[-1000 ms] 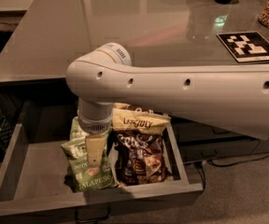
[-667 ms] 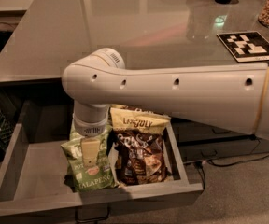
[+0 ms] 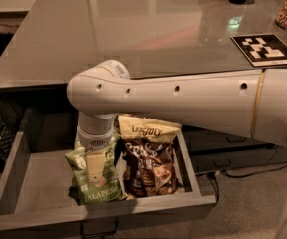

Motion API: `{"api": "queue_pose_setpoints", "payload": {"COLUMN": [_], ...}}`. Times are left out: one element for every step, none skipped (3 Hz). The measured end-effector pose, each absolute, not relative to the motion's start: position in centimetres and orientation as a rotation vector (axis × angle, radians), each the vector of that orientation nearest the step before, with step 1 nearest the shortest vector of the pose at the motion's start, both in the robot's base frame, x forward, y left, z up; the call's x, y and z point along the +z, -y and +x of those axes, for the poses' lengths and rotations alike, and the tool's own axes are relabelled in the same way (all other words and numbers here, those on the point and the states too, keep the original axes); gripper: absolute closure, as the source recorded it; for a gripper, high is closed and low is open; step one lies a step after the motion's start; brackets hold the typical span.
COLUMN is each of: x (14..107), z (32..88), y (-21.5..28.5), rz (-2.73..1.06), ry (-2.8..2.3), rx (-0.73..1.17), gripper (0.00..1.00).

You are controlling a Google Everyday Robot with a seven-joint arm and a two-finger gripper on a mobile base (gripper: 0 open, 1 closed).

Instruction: Pick green jalapeno chip bag from top drawer and place on counter

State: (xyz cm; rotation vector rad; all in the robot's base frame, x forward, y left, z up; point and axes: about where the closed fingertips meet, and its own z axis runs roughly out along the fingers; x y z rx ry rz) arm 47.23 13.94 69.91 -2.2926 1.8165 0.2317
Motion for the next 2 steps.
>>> {"api": "queue_pose_setpoints", "payload": {"x": [68.0, 67.85], "z": [47.01, 47.0], "y": [-14.14, -14.14], "rz": [-2.328, -2.33], "ry": [-1.821, -1.821], "rx": [0.272, 0.276], "gripper": [0.09, 0.25]}}
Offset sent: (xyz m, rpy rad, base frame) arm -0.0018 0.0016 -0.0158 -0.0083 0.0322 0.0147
